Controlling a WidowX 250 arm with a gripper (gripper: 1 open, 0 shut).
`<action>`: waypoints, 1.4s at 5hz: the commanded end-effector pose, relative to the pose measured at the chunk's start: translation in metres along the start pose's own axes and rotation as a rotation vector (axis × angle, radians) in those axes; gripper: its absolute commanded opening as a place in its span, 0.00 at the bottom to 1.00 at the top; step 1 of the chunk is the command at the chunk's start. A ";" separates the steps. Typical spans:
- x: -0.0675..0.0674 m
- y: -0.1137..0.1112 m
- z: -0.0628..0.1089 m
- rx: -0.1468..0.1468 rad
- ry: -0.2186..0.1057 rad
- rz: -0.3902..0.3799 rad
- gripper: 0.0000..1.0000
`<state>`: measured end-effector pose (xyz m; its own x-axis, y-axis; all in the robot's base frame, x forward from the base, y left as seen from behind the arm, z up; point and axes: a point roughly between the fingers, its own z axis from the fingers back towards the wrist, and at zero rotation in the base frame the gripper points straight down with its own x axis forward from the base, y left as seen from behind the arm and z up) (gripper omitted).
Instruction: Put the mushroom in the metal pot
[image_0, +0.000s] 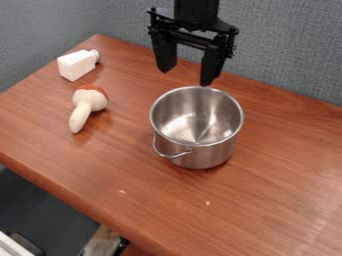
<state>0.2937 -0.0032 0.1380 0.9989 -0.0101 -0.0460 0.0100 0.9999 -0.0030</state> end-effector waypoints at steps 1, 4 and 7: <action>-0.006 0.008 0.003 0.012 0.009 0.030 1.00; -0.013 0.045 -0.011 -0.008 -0.033 0.127 1.00; 0.013 0.126 -0.039 0.030 -0.036 0.433 1.00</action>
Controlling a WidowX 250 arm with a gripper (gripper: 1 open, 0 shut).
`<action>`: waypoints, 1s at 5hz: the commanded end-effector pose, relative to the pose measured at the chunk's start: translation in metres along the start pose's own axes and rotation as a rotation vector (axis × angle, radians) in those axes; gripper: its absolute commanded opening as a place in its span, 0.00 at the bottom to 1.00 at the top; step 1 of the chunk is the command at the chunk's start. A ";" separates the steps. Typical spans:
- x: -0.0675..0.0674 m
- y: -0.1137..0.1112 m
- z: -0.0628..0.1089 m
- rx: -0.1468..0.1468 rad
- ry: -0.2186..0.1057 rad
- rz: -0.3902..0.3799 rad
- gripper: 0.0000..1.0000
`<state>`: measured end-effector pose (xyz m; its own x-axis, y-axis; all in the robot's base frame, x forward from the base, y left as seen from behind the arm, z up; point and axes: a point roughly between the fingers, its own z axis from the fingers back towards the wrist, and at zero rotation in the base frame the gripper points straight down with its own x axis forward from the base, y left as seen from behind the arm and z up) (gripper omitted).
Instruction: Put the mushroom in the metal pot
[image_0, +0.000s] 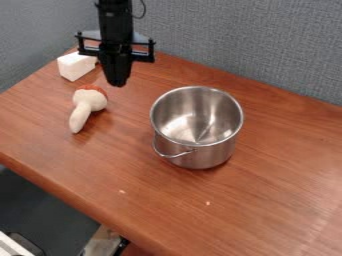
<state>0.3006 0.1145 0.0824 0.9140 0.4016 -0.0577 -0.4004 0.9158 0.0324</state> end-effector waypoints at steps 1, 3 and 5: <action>-0.005 0.013 0.009 0.002 -0.086 0.034 1.00; 0.004 0.053 -0.006 -0.042 -0.132 -0.044 1.00; 0.040 0.090 -0.002 -0.059 -0.138 -0.124 1.00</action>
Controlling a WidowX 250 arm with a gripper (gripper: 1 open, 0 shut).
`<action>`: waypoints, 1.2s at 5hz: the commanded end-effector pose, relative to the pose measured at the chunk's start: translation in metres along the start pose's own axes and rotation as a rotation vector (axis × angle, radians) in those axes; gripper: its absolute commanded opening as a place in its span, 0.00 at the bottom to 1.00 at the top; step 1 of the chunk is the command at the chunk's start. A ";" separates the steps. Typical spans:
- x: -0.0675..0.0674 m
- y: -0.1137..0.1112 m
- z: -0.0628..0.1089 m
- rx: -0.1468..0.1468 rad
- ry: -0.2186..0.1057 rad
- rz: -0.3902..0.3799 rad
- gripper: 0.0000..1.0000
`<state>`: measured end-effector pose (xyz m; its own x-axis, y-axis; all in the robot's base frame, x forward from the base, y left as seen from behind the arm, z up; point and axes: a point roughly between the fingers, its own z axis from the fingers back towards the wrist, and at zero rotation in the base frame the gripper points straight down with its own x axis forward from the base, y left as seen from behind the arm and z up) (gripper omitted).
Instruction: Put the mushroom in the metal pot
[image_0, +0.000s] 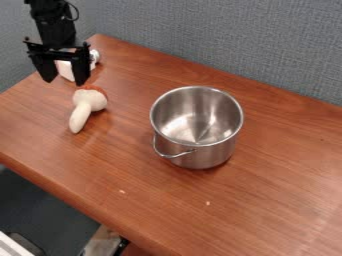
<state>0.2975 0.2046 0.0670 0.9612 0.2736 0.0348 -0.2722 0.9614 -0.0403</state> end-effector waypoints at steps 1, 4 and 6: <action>0.013 0.016 0.023 0.007 -0.035 0.001 1.00; 0.011 0.018 0.005 0.048 -0.043 -0.027 1.00; -0.024 -0.009 0.014 -0.003 -0.036 -0.116 1.00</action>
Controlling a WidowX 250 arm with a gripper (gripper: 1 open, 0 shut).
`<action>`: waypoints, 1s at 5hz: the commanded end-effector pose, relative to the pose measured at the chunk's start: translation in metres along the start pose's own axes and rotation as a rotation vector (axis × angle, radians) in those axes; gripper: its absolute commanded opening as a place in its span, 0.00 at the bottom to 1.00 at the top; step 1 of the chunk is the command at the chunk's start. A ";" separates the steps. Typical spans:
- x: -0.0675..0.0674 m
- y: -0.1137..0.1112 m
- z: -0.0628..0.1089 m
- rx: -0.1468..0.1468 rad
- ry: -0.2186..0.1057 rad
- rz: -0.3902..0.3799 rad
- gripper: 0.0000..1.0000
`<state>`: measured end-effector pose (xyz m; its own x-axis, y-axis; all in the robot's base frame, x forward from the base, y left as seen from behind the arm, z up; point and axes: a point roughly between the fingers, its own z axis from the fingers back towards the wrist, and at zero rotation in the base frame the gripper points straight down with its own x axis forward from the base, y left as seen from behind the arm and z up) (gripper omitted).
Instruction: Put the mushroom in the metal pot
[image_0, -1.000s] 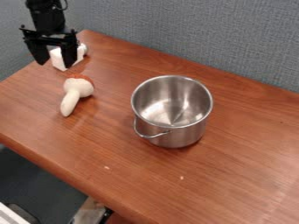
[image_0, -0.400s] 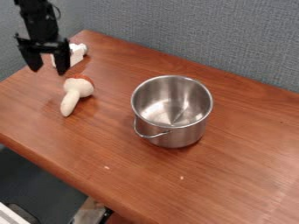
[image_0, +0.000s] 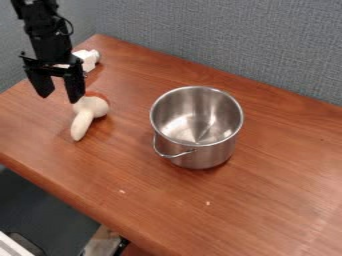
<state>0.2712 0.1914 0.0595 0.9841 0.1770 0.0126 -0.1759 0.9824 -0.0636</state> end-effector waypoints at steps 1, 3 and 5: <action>-0.006 -0.008 0.023 0.012 -0.084 0.040 1.00; -0.015 0.008 0.018 0.034 -0.134 0.105 1.00; -0.015 0.041 0.007 0.094 -0.174 0.139 1.00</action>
<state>0.2469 0.2213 0.0510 0.9399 0.3099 0.1431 -0.3120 0.9500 -0.0081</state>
